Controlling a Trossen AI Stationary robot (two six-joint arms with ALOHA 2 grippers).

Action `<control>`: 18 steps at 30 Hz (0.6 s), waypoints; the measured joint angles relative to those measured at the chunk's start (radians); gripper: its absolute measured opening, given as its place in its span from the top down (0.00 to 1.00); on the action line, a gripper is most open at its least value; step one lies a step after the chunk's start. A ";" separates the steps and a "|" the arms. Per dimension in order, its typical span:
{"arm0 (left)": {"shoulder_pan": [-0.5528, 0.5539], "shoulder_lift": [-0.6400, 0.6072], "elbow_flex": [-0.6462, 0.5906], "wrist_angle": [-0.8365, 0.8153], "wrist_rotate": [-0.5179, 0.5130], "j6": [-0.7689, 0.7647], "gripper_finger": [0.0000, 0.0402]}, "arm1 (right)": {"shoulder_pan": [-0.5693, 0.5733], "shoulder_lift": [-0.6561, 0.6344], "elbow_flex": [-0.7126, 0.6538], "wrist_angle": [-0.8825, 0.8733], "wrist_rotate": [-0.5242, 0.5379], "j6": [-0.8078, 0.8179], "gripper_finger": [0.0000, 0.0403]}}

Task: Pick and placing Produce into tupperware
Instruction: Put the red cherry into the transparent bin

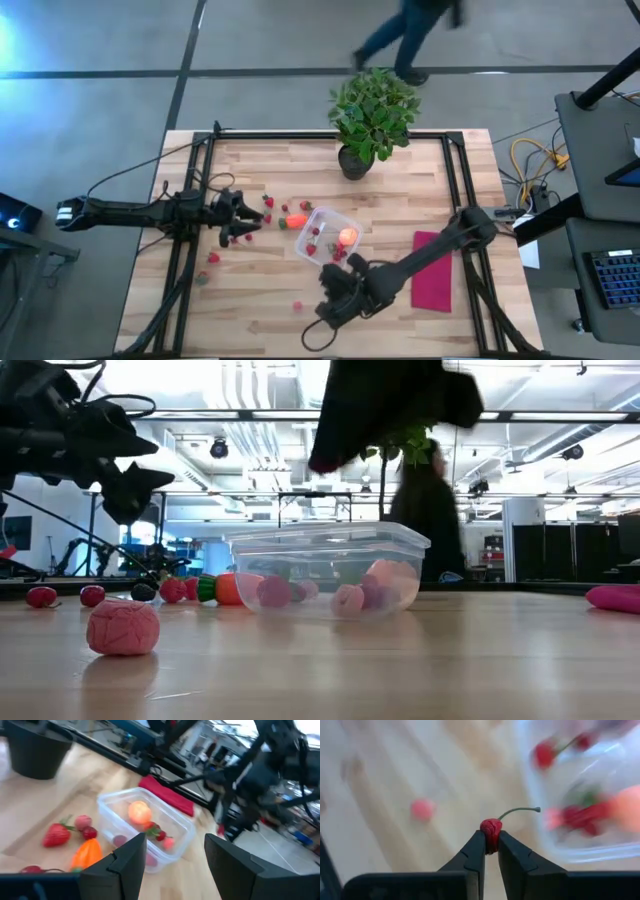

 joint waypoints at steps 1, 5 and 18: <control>0.000 0.000 0.000 0.000 0.016 0.000 0.53 | -0.007 -0.018 0.000 -0.026 0.032 0.013 0.91; 0.000 0.000 0.000 0.049 0.084 0.000 0.53 | -0.069 -0.043 -0.005 -0.164 0.025 0.034 0.91; -0.001 0.002 0.000 0.202 0.106 -0.004 0.53 | -0.287 -0.017 -0.016 -0.094 -0.149 -0.233 0.79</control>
